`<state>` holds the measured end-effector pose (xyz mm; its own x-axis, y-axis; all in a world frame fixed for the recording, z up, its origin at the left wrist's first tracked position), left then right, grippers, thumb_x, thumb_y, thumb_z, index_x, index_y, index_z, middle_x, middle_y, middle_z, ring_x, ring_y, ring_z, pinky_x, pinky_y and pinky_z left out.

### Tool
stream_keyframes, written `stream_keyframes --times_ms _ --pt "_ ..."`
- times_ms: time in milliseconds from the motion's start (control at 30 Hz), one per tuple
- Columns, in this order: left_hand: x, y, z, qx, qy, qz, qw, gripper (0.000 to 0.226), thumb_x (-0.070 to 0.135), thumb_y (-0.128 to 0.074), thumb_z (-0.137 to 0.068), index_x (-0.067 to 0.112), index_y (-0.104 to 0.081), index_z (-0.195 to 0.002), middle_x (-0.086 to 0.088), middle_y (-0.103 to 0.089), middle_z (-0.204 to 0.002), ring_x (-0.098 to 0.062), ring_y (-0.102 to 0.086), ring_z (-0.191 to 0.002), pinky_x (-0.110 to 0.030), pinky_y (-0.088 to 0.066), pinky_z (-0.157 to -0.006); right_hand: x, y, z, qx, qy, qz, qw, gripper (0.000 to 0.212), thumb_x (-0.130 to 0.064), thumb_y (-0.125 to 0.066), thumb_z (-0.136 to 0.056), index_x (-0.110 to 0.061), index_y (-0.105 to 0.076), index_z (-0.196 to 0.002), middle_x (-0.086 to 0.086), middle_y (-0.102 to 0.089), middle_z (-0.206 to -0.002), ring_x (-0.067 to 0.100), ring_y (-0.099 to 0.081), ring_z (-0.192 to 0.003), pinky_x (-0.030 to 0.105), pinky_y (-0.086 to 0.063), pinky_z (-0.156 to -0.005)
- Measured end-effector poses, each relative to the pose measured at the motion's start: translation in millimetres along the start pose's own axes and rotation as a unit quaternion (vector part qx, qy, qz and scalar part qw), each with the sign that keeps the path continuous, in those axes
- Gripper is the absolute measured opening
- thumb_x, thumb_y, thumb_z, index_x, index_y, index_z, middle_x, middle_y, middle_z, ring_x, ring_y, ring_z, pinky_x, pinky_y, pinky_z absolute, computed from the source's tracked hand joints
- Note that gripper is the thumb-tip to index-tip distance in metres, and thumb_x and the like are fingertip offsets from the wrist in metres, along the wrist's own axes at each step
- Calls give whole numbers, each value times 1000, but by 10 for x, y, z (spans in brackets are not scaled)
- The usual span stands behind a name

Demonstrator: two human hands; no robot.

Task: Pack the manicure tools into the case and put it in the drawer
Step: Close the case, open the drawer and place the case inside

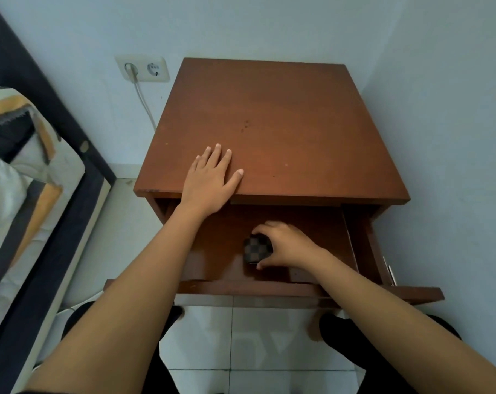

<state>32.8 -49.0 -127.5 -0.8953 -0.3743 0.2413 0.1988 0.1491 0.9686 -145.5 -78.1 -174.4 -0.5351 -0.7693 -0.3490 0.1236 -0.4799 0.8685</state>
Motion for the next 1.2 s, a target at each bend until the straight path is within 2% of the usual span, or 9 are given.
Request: stream_keyframes --times_ms 267,400,500,633,733,800,933,1033,1200 --pt "41 4 86 16 10 16 1000 61 52 -21 -97 20 -17 -149 -3 -9 -159 -19 -2 -146 -34 -2 -116 142 -164 -143 -68 -80 -30 994 73 -32 -75 -73 -18 -38 -135 9 -38 -142 29 -41 -127 45 -44 -101" --pt "79 40 333 5 11 58 998 59 48 -24 -98 19 -18 -149 -3 -9 -159 -19 -2 -146 -33 0 -116 155 -47 87 12 -111 -133 985 62 -32 -68 -81 -19 -40 -135 9 -39 -145 25 -38 -131 39 -38 -107" --pt "129 90 635 0 8 77 997 59 45 -31 -98 17 -22 -148 -4 -13 -158 -19 -6 -146 -34 -6 -116 67 56 408 94 -84 -207 970 47 -30 -65 -84 -17 -52 -127 5 -54 -132 17 -51 -118 29 -44 -97" --pt "266 173 1172 55 -24 154 986 44 36 -43 -96 15 -48 -134 -2 -44 -144 -16 -34 -135 -32 -29 -108 -107 113 883 195 -16 -258 946 30 -26 -68 -82 -18 -63 -110 -1 -63 -109 6 -59 -98 20 -49 -85" --pt "383 176 1581 58 -111 180 976 29 33 -49 -94 17 -60 -116 4 -58 -118 -8 -50 -110 -28 -43 -94 -207 103 1168 225 35 -229 947 25 -29 -72 -78 -24 -65 -101 -9 -61 -97 -2 -57 -90 9 -46 -75" --pt "423 152 1790 45 -143 184 971 28 36 -52 -92 19 -62 -111 6 -59 -108 -3 -50 -99 -27 -47 -85 -244 57 1295 214 60 -200 954 23 -30 -73 -76 -26 -66 -98 -10 -60 -96 0 -56 -90 11 -46 -76" --pt "421 62 1973 32 -174 139 974 35 42 -59 -86 19 -64 -113 6 -60 -107 -5 -50 -98 -25 -49 -82 -260 -5 1388 203 69 -125 969 19 -22 -70 -80 -25 -69 -99 -10 -58 -100 4 -53 -97 24 -47 -90" --pt "369 -9 1940 41 -179 118 976 30 28 -61 -88 18 -65 -115 3 -61 -111 -9 -53 -101 -22 -49 -81 -275 26 1374 213 68 -77 972 20 -18 -66 -83 -20 -70 -103 -4 -63 -106 8 -54 -100 27 -49 -92" --pt "353 -65 1708 80 -187 92 975 24 17 -67 -83 12 -70 -107 -2 -67 -97 -15 -60 -87 -18 -45 -66 -224 78 1217 259 67 -44 963 20 -15 -65 -84 -16 -71 -103 1 -67 -107 13 -58 -99 28 -51 -88"
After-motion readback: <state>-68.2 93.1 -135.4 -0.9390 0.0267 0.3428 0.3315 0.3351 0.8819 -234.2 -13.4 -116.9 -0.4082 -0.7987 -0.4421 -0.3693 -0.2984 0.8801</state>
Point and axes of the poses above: each hand's wrist, its own z-axis away from the middle knuckle, its own y-axis out of the back of the hand, x = y × z, the point moved 3 cm from there along -z, towards the middle knuckle
